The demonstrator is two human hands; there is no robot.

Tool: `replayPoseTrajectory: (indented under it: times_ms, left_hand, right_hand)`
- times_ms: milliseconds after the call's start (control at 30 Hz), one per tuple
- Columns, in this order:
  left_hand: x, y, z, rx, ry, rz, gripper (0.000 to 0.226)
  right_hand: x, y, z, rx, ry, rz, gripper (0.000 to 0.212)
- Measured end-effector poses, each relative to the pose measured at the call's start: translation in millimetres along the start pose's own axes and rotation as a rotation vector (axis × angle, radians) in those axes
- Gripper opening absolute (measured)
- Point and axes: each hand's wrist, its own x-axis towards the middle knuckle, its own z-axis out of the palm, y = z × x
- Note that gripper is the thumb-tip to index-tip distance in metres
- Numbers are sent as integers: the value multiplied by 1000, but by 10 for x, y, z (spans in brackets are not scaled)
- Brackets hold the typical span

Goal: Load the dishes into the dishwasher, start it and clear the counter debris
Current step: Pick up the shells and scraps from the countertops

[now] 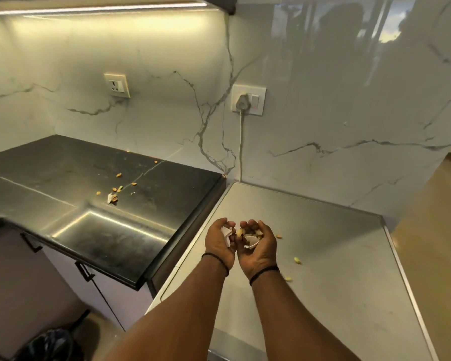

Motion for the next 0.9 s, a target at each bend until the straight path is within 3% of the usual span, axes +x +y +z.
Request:
replayPoseTrajectory:
  times_ms: [267,500,667,900]
  left_hand:
    - [-225,300,102,-125,-38,82,30]
    - [-328,507,33,-125,-40,111,31]
    - [-444,643,-132,-258,-51,151,41]
    - [-555,1164,-700,-488,58,247,53]
  right_hand:
    - [-130,124,276,280,-26,-12,31]
    - [-158,283,449,218,-81,26,30]
    - [-191,428,569,183,-191,66,40]
    - [-297,1073,924,135,-211,209,48]
